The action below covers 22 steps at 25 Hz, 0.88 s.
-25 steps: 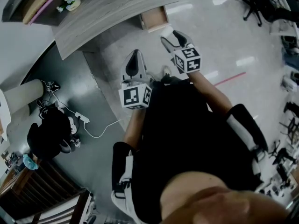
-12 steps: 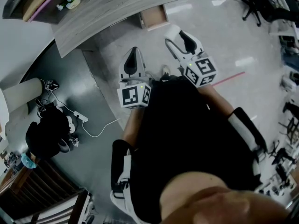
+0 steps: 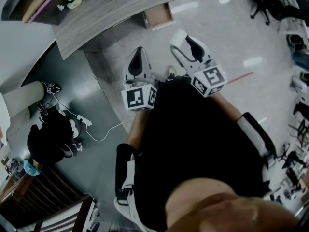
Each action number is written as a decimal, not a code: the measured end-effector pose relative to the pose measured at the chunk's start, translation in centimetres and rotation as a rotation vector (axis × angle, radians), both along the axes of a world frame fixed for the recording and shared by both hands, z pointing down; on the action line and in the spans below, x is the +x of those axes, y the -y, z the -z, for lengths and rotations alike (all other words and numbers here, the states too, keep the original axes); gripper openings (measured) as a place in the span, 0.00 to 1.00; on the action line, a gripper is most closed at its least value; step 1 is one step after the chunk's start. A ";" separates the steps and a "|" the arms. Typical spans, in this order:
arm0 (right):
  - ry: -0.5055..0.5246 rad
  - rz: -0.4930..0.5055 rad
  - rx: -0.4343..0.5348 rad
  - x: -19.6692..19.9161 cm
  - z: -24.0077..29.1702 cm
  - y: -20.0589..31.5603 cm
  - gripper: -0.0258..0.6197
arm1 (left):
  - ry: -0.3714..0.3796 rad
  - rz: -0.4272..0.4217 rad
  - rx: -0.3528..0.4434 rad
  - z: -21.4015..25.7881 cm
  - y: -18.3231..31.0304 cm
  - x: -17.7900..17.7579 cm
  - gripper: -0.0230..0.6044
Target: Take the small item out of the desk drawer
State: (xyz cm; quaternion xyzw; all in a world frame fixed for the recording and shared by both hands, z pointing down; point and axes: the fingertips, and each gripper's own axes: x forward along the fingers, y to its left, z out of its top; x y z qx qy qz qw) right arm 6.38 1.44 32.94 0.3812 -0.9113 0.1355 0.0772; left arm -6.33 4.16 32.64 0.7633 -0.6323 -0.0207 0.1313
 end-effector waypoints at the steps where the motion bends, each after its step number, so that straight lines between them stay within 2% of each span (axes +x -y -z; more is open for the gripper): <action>1: 0.001 0.001 0.002 -0.1 0.1 0.0 0.43 | 0.000 -0.001 0.001 0.0 0.1 0.0 0.03; 22: -0.009 -0.016 0.006 -0.5 0.0 1.2 0.43 | 0.000 -0.026 -0.004 -0.1 1.5 -0.5 0.03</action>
